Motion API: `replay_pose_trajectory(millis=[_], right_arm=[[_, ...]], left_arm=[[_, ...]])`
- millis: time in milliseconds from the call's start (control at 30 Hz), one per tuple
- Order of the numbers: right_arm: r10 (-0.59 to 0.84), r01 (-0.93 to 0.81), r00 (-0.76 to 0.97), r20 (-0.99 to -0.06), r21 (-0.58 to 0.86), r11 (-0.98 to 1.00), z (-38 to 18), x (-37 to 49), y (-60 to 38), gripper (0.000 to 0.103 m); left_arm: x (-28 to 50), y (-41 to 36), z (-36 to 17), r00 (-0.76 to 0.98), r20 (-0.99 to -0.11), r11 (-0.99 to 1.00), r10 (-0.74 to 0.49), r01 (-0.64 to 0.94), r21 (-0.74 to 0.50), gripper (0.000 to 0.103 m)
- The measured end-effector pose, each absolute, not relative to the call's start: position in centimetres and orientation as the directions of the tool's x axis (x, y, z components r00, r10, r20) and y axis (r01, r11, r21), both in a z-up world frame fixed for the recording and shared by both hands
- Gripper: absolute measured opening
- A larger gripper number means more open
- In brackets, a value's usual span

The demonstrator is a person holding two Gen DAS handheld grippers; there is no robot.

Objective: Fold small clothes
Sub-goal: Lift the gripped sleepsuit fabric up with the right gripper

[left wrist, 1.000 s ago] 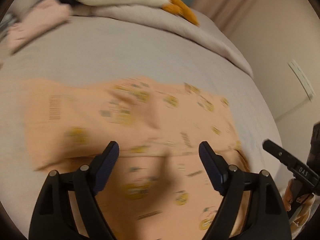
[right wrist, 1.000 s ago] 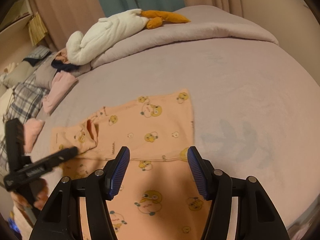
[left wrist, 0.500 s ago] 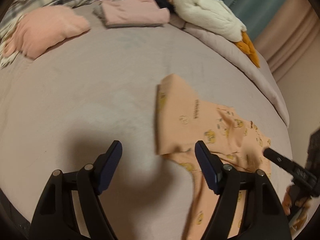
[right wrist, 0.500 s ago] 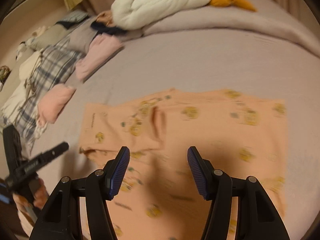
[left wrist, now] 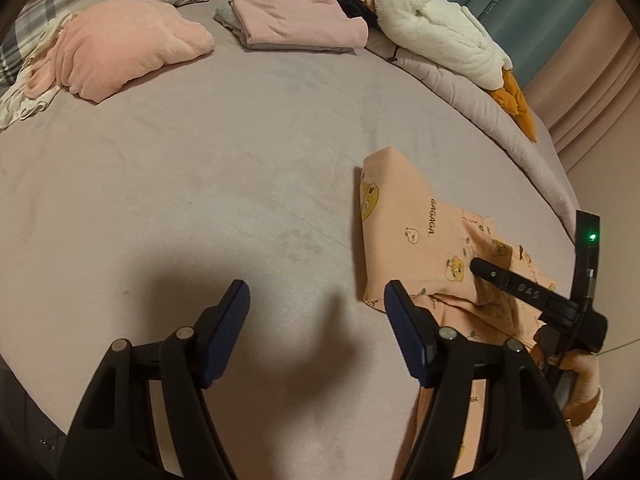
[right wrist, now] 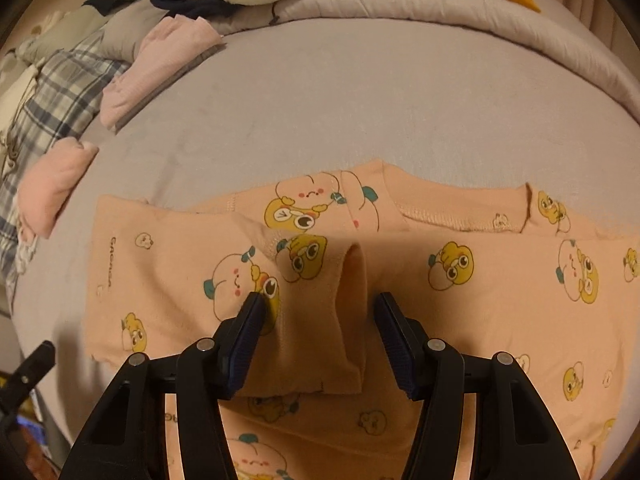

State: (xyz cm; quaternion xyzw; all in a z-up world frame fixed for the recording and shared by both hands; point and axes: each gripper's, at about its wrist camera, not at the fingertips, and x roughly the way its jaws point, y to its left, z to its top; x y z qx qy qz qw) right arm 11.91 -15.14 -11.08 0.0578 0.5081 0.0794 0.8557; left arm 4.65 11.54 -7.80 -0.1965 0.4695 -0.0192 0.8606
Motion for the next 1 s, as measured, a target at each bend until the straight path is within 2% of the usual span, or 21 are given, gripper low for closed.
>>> replay_pose_trajectory(millis=[33,100,167,367,500,633,1000], right_arm=[[0.181,-0.085,0.483,-0.857,0.160,0.984,-11.0,11.7,-15.0,0.030],[0.209,-0.104,0.490,-0.846,0.181,0.978,-10.7,11.5,-15.0,0.009],[0.261,-0.102,0.495,-0.829,0.243,0.965,-10.1,11.4,-15.3,0.009],[0.387,-0.166,0.611,-0.691,0.366,0.916,-3.9,8.6,-17.0,0.009],[0.419,-0.217,0.694,-0.586,0.384,0.897,1.0,6.9,-18.2,0.009],[0.407,-0.237,0.746,-0.527,0.361,0.902,3.7,6.3,-18.9,0.009],[0.338,-0.141,0.775,-0.535,0.375,0.916,3.1,4.6,-23.0,0.009]], left_arm=[[4.7,11.6,-7.7,0.562,-0.799,0.924,-0.212,-0.152,-0.352,0.069],[4.6,11.6,-7.5,0.564,-0.802,0.928,-0.197,-0.155,-0.338,0.069],[4.5,11.6,-7.4,0.564,-0.804,0.931,-0.187,-0.159,-0.328,0.069],[4.7,11.5,-7.3,0.562,-0.810,0.939,-0.168,-0.158,-0.304,0.069],[5.1,11.0,-7.3,0.559,-0.812,0.943,-0.170,-0.146,-0.298,0.069],[5.3,10.3,-7.2,0.561,-0.808,0.947,-0.179,-0.125,-0.297,0.069],[6.9,7.5,-6.5,0.561,-0.802,0.956,-0.204,-0.062,-0.286,0.069]])
